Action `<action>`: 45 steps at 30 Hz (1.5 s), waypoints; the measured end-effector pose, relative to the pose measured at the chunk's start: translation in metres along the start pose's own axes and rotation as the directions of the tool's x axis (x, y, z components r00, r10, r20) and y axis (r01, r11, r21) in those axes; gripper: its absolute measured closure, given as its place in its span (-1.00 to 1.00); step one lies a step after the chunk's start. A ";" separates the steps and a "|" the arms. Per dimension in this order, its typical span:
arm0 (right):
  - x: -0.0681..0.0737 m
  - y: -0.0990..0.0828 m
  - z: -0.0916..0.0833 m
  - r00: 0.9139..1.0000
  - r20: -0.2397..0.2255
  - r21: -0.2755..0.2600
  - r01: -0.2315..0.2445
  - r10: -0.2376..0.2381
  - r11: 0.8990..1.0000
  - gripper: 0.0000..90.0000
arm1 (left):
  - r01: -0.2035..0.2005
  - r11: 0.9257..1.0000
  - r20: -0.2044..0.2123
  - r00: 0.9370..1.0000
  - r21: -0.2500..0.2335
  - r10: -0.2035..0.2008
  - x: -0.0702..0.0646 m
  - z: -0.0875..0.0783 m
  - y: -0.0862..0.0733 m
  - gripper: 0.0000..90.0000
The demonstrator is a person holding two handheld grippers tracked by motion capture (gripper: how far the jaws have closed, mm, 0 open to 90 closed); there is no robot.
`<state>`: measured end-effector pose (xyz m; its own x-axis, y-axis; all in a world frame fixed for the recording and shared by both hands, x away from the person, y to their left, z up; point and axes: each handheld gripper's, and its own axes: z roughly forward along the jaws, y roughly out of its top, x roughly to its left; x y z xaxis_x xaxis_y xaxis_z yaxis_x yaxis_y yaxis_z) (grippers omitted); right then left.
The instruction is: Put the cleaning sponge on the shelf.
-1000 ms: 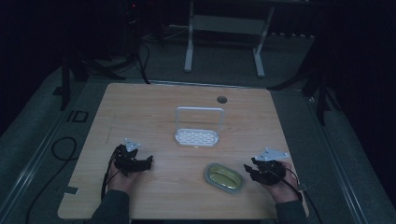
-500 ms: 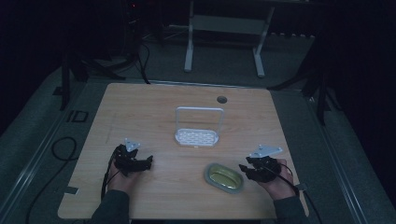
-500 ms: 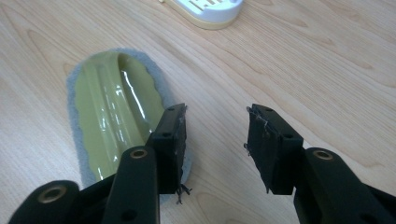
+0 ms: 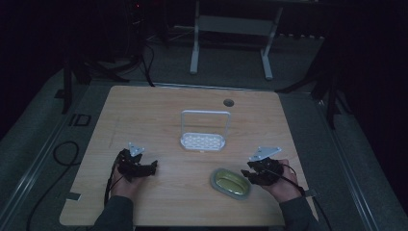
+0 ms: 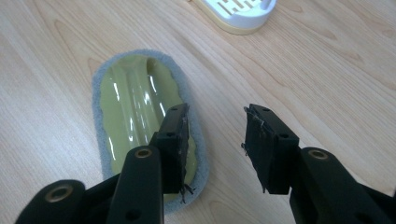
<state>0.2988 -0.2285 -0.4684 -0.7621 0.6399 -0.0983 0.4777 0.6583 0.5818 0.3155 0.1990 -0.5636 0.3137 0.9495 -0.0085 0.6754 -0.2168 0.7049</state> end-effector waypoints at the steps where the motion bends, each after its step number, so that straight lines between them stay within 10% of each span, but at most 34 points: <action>1: 0.001 0.001 0.000 1.000 -0.001 0.003 0.007 -0.007 1.000 0.31 | 0.000 1.000 0.000 1.000 0.000 0.000 0.000 0.000 0.000 -0.76; 45: 0.011 0.042 0.009 0.984 -0.132 0.172 0.143 -0.121 0.975 0.30 | 0.000 1.000 0.000 1.000 0.000 0.000 0.000 0.000 0.000 -0.76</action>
<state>0.3142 -0.1903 -0.4524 -0.8653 0.4975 -0.0609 0.4316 0.8015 0.4140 0.3154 0.1990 -0.5636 0.3135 0.9496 -0.0088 0.6756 -0.2165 0.7047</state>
